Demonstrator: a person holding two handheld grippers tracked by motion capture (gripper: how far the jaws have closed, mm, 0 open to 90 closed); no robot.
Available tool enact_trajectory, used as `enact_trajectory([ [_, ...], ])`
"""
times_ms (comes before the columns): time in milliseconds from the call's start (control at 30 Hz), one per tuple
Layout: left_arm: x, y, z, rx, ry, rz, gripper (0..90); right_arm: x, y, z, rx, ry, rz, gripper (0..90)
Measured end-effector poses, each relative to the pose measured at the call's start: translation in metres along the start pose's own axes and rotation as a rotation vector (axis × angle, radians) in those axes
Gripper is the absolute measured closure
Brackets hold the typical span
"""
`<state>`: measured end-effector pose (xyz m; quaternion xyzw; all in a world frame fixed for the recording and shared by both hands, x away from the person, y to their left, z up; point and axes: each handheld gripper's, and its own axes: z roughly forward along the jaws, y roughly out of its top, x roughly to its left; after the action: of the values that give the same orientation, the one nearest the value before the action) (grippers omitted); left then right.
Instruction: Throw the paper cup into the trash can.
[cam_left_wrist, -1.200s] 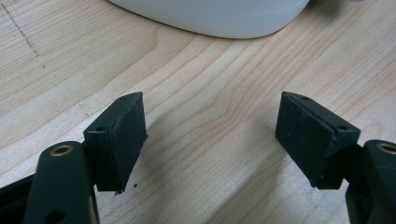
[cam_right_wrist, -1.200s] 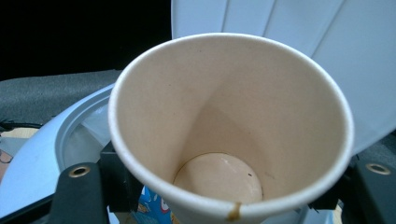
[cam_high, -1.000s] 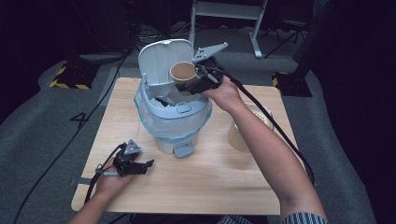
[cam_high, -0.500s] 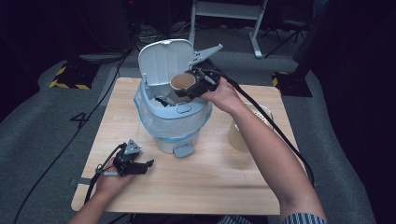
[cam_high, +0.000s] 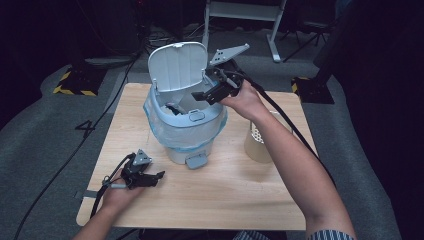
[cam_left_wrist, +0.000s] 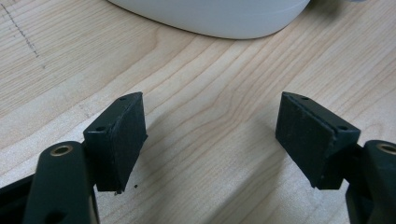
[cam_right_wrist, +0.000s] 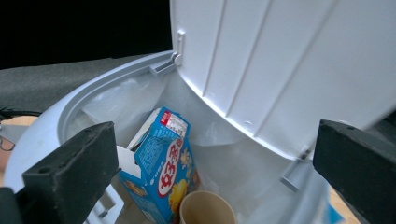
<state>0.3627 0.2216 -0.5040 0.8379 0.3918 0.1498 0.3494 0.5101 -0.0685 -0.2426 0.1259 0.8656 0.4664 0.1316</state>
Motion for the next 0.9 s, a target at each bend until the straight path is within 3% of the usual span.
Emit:
enact_trajectory([
  [333, 0.002, 0.001, 0.000, 0.002, 0.003, -0.008, 24.8, 0.005, 0.002, -0.043, -0.014, -0.059, 0.000, 2.1],
  [700, 0.010, -0.001, -0.001, 0.000, 0.023, -0.021, 24.8, 0.000, -0.029, -0.098, 0.016, -0.132, 0.021, 2.7],
  [900, 0.010, -0.001, -0.001, 0.000, 0.015, -0.022, 24.8, 0.000, -0.045, -0.121, 0.001, -0.156, 0.044, 2.8],
])
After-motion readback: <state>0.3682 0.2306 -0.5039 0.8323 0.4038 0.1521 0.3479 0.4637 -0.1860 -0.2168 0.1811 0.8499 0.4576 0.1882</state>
